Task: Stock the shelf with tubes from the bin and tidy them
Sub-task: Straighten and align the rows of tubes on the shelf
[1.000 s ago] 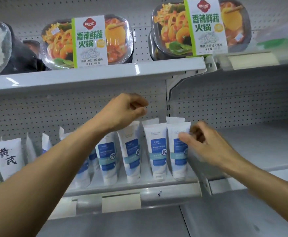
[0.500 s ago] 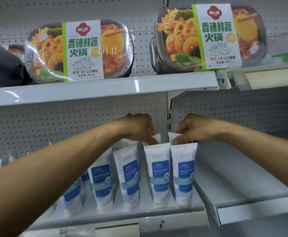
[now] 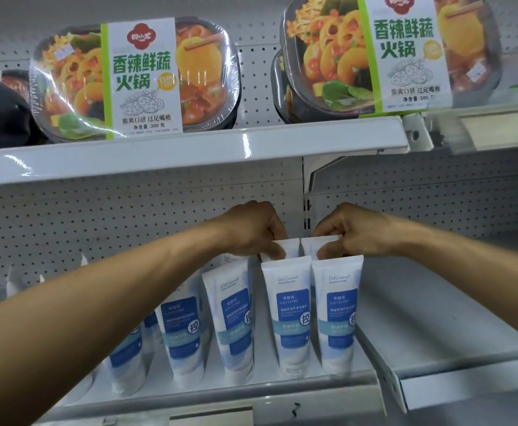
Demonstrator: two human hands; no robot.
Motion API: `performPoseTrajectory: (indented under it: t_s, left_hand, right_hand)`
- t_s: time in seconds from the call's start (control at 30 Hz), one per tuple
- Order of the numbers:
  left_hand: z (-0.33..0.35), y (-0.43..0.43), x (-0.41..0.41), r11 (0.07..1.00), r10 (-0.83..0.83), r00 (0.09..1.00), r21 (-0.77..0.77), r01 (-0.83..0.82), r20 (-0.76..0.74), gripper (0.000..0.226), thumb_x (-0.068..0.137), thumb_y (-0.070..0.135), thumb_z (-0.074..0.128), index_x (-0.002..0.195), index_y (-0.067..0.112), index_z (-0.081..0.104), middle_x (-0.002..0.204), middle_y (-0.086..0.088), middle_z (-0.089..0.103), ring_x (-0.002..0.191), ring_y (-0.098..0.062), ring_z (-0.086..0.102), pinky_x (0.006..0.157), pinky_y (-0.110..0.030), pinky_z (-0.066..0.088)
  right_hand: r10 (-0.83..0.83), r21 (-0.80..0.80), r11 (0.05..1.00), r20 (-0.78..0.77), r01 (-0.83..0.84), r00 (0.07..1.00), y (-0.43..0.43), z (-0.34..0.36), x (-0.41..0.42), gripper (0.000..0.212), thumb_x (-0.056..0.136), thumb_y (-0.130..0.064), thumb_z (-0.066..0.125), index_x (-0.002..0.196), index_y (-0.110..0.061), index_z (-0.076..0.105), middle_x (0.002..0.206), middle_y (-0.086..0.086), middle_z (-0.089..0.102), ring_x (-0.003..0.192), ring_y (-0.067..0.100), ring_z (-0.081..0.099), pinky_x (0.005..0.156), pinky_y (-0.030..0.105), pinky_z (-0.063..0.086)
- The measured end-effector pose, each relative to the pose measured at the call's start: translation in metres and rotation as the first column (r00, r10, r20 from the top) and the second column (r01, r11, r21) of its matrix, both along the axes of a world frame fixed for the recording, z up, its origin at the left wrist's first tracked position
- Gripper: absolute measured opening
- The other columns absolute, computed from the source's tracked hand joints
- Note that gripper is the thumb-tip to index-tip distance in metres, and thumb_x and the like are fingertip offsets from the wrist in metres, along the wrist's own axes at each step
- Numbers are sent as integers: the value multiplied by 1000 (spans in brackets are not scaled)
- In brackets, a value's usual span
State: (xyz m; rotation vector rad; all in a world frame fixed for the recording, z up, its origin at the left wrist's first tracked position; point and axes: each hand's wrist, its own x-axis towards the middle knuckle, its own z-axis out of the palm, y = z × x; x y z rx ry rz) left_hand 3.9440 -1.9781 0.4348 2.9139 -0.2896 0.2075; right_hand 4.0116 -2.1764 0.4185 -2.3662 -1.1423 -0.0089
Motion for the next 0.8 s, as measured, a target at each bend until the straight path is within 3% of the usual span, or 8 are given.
performPoseTrajectory:
  t_s: [0.33,0.53,0.63,0.73,0.8]
  left_hand:
    - [-3,2,4,1000,-15,1000,-22,14,-6,20,85,25,72,103,17,75,103,6,74,92,-12,68,89,-39,56]
    - [-4,0,3,1000,-13,999,-4,13,-37,24,85,29,73,106,18,73,106,6,73,93,-10,67,91,-37,56]
    - [-2,0,2,1000,-15,999,-3,15,-33,24,85,28,72,108,18,73,108,6,72,97,-11,66,94,-36,54]
    - [4,0,-2,999,-20,1000,-43,20,-7,24,87,26,70,110,20,71,111,7,71,98,-7,64,94,-28,51]
    - [10,-3,-9,999,-22,993,-46,28,120,19,91,24,64,109,21,70,110,8,70,94,-4,61,85,-18,47]
  right_hand:
    - [4,16,1000,-29,-3,1000,-2,-1,-1,11,86,-19,70,95,-14,75,93,-5,75,87,10,70,83,33,59]
    - [7,-5,1000,-40,-7,999,0,-3,-1,16,85,-20,73,94,-7,71,93,8,74,90,25,70,76,39,58]
    - [7,-10,1000,-29,-7,1000,-1,-4,2,19,85,-22,73,99,-10,71,95,4,74,90,21,70,80,38,59]
    - [-11,11,1000,28,11,1000,-4,-3,3,22,84,-25,73,104,-16,71,100,-8,72,92,6,68,82,22,56]
    - [-35,137,990,91,23,995,-7,-1,2,20,83,-24,73,103,-18,71,98,-12,71,86,-4,65,72,6,49]
